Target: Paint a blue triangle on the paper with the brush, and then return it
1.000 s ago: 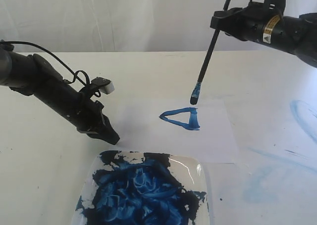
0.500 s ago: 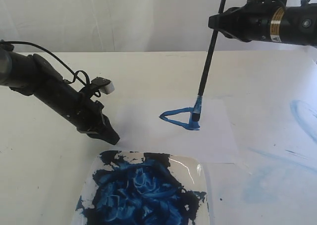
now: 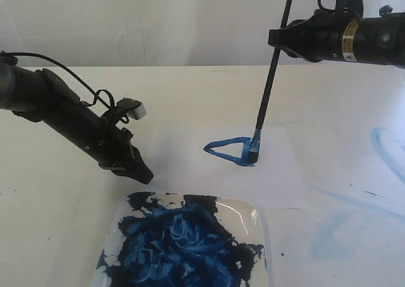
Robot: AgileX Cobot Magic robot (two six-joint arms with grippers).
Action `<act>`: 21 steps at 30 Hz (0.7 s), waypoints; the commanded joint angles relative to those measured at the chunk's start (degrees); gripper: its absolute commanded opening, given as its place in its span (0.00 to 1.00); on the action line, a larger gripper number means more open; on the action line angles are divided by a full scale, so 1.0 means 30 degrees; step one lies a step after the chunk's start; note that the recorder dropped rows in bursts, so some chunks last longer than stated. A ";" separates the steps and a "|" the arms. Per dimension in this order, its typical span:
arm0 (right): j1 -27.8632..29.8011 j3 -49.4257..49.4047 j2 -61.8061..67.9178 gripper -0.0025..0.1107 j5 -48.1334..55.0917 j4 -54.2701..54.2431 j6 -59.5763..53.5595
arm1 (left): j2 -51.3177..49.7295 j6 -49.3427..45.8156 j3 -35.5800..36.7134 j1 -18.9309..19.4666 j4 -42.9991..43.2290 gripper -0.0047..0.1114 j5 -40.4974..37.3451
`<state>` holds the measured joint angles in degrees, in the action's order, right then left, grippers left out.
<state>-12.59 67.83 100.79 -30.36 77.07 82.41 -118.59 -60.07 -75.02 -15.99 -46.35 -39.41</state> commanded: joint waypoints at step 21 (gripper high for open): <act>-0.0003 0.0011 -0.0014 0.02 -0.0178 -0.0847 -0.0049 | 0.0061 0.0101 0.0126 -0.0080 -0.0445 0.04 -0.0363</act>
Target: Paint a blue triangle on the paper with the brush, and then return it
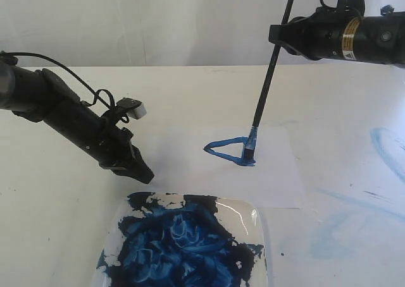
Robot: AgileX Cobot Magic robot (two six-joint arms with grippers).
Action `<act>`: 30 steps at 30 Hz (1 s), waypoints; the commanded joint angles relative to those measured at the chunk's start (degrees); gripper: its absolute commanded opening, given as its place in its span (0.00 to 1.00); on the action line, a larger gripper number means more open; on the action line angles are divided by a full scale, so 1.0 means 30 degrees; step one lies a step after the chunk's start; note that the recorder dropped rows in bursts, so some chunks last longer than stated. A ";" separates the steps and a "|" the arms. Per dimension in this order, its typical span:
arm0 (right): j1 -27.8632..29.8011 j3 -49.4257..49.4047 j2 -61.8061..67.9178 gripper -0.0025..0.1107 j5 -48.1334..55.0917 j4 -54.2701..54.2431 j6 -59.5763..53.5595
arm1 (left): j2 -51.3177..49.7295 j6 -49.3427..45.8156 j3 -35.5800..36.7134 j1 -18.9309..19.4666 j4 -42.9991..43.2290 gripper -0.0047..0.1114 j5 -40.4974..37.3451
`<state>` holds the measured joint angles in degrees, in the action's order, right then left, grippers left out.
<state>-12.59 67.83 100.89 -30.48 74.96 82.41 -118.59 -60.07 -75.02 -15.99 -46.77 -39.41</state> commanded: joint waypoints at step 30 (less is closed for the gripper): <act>-0.0003 0.0043 0.1257 0.02 0.0167 -0.5029 -0.5317 | 0.0061 0.0063 0.0126 -0.0080 -0.0379 0.04 -0.0363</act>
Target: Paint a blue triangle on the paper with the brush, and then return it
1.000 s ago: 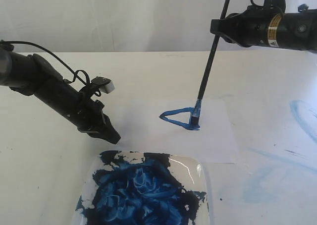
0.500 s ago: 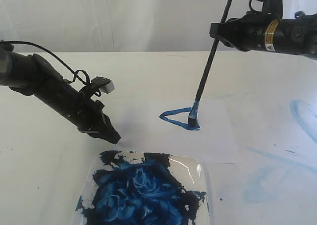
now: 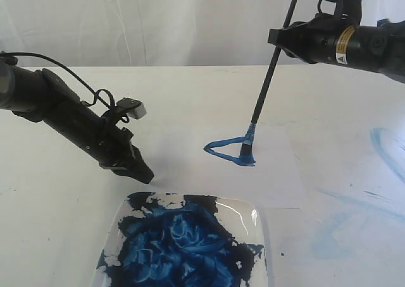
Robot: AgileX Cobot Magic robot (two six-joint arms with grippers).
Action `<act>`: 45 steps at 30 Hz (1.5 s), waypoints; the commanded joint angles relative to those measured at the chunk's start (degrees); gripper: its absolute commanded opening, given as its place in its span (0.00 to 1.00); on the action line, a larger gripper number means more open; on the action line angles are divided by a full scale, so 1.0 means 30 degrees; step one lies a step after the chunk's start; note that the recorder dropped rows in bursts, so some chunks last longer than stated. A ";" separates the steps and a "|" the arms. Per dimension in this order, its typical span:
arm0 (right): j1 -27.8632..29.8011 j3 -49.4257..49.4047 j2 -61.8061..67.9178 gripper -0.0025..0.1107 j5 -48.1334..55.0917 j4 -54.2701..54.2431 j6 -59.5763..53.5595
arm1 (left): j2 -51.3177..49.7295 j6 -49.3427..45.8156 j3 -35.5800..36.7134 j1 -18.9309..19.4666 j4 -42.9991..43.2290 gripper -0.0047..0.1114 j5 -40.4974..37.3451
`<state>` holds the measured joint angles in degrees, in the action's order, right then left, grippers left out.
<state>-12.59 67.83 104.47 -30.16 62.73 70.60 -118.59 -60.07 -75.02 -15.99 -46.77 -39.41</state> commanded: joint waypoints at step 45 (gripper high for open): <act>0.0035 -0.0719 -0.3625 0.02 0.2559 -0.3690 -0.4322 | 0.1244 0.0027 0.0089 0.0009 -0.0288 0.04 -0.0225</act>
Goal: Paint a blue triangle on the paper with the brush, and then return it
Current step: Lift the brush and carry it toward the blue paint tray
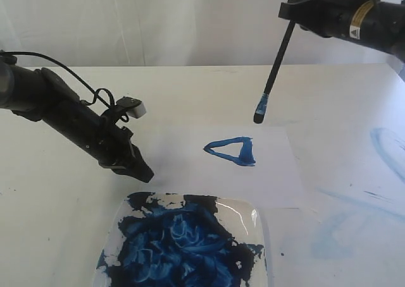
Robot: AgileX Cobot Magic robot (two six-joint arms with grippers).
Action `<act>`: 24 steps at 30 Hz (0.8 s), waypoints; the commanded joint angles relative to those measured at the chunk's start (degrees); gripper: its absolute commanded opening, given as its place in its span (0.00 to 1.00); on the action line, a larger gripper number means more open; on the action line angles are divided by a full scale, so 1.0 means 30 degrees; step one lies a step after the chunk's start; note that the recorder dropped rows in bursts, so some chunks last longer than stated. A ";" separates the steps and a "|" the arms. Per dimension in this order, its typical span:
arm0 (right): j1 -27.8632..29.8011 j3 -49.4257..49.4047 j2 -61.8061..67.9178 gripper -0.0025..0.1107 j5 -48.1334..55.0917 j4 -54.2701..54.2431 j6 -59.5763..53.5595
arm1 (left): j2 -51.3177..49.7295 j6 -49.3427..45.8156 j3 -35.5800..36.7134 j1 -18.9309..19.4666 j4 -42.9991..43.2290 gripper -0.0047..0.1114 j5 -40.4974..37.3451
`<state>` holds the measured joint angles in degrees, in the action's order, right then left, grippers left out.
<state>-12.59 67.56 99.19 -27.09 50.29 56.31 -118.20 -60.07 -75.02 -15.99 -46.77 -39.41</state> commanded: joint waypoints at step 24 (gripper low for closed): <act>-0.0001 -0.8825 -1.3821 0.02 0.0997 0.0886 0.6061 | 1.5481 0.6470 0.2210 0.2874 0.4676 0.04 -0.2200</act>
<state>-12.59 43.33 60.86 -21.85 51.78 70.83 -77.27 -42.42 -71.54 -8.12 -33.42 -44.51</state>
